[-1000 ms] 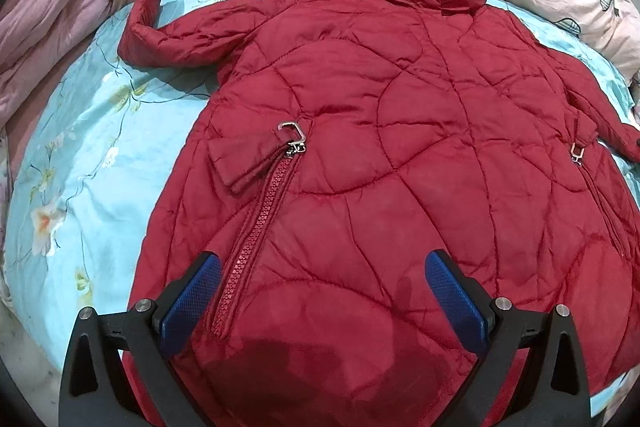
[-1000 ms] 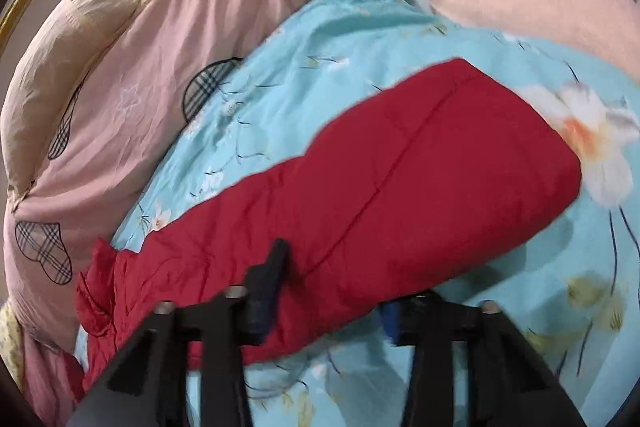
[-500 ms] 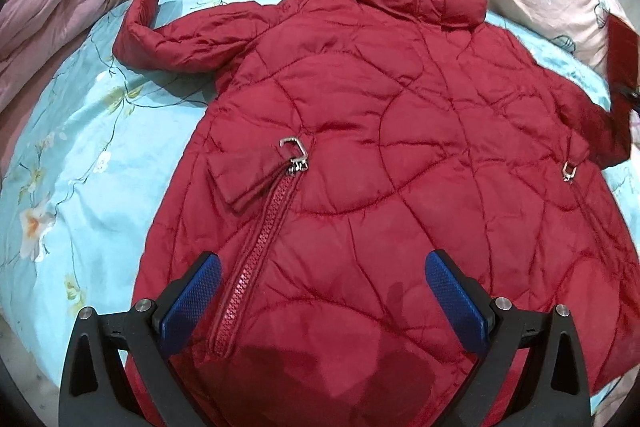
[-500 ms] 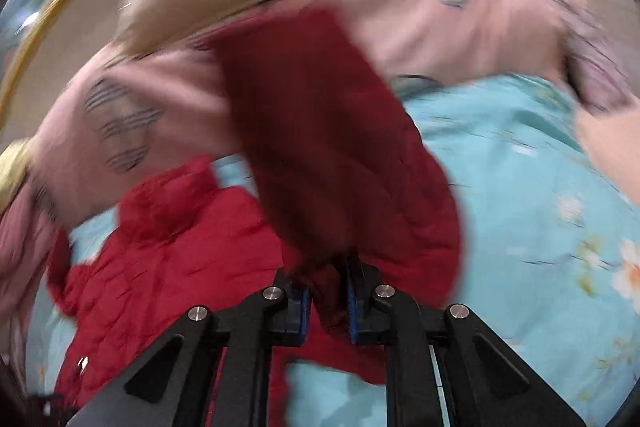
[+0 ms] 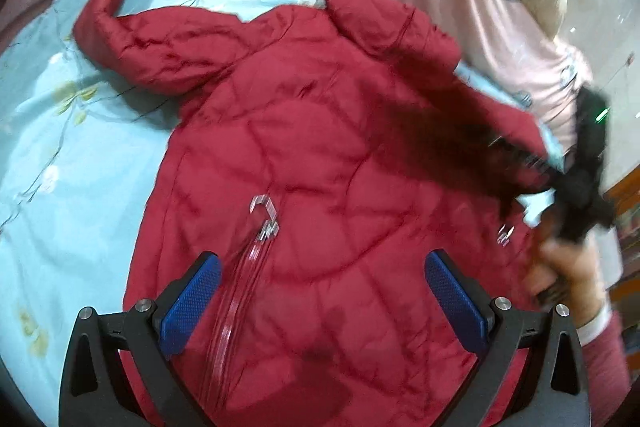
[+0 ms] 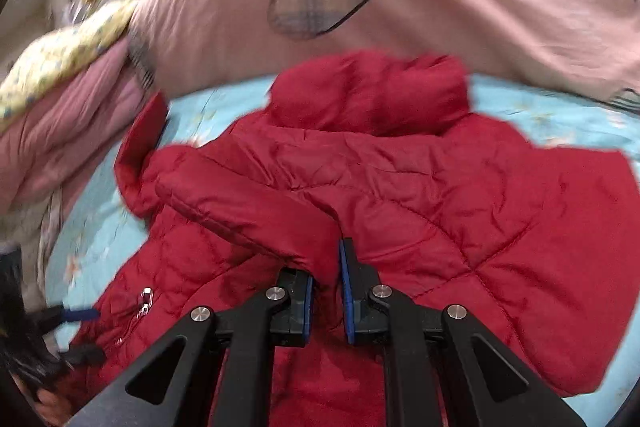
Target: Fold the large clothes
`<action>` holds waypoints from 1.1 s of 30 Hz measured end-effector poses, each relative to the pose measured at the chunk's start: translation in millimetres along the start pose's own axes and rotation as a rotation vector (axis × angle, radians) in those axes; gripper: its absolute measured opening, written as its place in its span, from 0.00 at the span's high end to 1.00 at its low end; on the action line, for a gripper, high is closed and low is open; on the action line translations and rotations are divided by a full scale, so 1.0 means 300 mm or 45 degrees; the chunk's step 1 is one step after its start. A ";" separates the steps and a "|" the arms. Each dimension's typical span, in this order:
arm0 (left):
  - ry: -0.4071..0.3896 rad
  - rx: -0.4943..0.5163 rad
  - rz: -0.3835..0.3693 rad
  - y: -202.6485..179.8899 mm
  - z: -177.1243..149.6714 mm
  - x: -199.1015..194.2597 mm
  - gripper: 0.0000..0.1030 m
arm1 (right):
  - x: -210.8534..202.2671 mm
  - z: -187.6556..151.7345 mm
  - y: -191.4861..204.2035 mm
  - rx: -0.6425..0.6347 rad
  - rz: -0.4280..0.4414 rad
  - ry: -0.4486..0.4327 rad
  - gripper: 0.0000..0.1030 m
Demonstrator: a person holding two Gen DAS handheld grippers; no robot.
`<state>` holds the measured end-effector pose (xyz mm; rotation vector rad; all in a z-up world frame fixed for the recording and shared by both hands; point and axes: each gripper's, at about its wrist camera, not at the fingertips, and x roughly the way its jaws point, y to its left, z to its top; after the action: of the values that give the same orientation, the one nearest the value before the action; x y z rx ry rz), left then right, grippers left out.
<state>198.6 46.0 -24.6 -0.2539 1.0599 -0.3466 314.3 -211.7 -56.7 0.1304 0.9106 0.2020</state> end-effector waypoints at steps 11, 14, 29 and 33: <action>0.061 -0.199 -0.232 0.131 0.279 0.149 0.04 | 0.162 -0.058 0.153 -0.091 0.084 0.049 0.89; 0.115 -0.303 -0.347 0.170 0.362 0.251 0.10 | 0.170 -0.059 0.154 -0.093 0.091 0.047 0.85; 0.133 -0.218 -0.266 0.217 0.456 0.493 0.90 | 0.103 -0.097 0.114 -0.038 0.113 0.076 0.63; 0.059 -0.093 -0.112 0.209 0.446 0.435 0.90 | -0.024 -0.106 0.011 0.057 0.039 -0.018 0.62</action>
<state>384.3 56.9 -89.9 -0.3603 1.1102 -0.3943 284.5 -209.4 -69.9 0.1868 0.8999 0.2090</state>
